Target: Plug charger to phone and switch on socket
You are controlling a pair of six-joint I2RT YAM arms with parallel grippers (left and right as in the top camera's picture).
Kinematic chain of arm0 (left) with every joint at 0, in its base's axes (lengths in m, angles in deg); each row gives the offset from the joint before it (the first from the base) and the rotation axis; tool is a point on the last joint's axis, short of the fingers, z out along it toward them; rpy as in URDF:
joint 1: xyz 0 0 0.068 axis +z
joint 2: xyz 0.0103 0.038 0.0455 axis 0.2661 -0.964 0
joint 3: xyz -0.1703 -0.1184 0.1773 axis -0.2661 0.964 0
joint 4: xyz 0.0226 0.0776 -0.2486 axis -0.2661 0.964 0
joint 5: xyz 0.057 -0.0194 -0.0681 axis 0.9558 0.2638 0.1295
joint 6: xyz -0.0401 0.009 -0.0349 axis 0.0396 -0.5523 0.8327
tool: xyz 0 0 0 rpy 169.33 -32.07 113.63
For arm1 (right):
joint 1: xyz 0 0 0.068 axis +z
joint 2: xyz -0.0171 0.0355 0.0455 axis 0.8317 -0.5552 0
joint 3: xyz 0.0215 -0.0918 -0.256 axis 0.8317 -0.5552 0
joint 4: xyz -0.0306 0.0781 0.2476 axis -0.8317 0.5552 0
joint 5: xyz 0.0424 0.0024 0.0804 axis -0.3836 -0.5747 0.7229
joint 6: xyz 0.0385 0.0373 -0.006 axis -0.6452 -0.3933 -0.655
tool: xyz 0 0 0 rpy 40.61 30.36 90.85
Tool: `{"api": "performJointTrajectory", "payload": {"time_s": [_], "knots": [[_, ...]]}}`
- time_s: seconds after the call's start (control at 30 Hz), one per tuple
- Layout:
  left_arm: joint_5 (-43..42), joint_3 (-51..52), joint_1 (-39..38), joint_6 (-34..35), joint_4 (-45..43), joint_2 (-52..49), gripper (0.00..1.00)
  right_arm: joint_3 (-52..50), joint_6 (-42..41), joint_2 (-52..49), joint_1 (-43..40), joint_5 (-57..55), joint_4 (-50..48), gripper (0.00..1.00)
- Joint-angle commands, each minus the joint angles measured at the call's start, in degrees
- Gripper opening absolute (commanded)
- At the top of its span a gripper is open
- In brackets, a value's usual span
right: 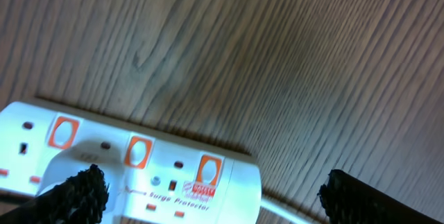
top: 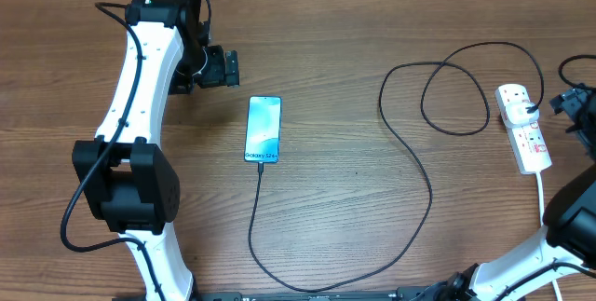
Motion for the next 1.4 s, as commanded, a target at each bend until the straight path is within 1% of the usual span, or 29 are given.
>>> {"api": "performJointTrajectory", "payload": {"time_s": [0.0,0.07,0.13,0.33,0.8,0.93,1.07,1.17,1.37], "knots": [[0.39,-0.24,0.24,0.55,-0.02,0.87,1.00,0.87,0.02,0.15,-0.57,-0.20,-1.01,1.00],[0.37,-0.24,0.24,0.57,-0.02,0.87,1.00,0.81,0.11,0.13,-0.68,-0.61,-0.81,1.00],[0.37,-0.24,0.24,0.55,-0.02,0.87,1.00,0.11,1.95,0.13,-0.68,-0.74,-1.38,1.00],[0.39,-0.24,0.24,0.55,-0.02,0.87,1.00,-3.50,5.88,-0.11,-0.74,1.20,-7.04,1.00],[0.37,-0.24,0.24,0.55,-0.02,0.87,1.00,-4.02,6.95,-8.07,-1.20,1.73,-8.35,1.00],[0.37,-0.24,0.24,0.57,-0.02,0.87,1.00,-4.02,7.82,-8.66,-1.20,4.55,-8.74,1.00],[0.37,-0.24,0.24,0.55,-0.02,0.87,1.00,-4.02,7.80,-8.66,-1.20,4.63,-8.76,1.00],[0.37,-0.24,0.24,0.55,-0.02,0.87,1.00,-4.02,9.09,-8.66,-1.20,7.32,-8.83,1.00],[0.37,-0.24,0.24,0.55,-0.02,0.87,1.00,-4.02,8.59,-8.66,-1.49,7.76,-9.53,1.00]]}}
